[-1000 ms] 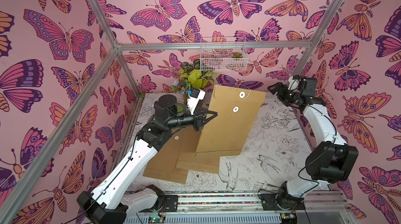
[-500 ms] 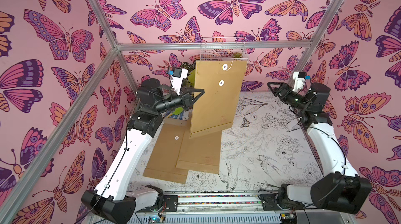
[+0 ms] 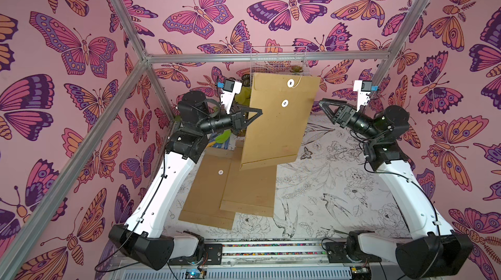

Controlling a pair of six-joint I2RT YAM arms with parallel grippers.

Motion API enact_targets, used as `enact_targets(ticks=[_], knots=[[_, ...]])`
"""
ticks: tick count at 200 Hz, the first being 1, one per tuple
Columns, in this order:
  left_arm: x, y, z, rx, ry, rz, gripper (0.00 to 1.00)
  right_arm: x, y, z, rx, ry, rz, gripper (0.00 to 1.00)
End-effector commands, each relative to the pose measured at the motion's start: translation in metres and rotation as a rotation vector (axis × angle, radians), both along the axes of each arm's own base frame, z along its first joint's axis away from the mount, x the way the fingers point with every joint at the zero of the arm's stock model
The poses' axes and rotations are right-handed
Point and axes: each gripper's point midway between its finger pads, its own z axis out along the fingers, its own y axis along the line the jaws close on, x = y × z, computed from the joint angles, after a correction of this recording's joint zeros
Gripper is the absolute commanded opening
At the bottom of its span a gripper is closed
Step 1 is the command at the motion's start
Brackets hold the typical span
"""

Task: Open the file bag
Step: Place the file bag at the file bag.

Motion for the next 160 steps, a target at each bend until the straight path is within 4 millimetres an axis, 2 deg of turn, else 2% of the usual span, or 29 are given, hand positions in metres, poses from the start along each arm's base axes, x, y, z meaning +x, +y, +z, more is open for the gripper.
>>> enact_targets(ticks=[1, 50, 52, 55, 75, 160], knots=[[-0.028, -0.001, 0.025, -0.029, -0.080, -0.054, 0.00, -0.010, 0.010, 0.016, 0.019, -0.053, 0.039, 0.90], [-0.037, -0.002, 0.032, -0.037, -0.100, -0.068, 0.00, -0.012, 0.012, 0.021, 0.077, -0.066, 0.041, 0.87], [-0.048, 0.002, 0.041, -0.047, -0.126, -0.069, 0.00, -0.012, 0.011, 0.021, 0.079, -0.065, 0.039, 0.87], [-0.052, 0.003, 0.044, -0.051, -0.135, -0.071, 0.00, -0.012, 0.011, 0.022, 0.083, -0.065, 0.037, 0.87], [-0.061, 0.005, 0.050, -0.056, -0.155, -0.083, 0.00, -0.013, 0.007, 0.026, 0.122, -0.070, 0.012, 0.85], [-0.078, 0.009, 0.060, -0.067, -0.193, -0.096, 0.00, -0.009, 0.006, 0.045, 0.251, -0.100, -0.016, 0.82]])
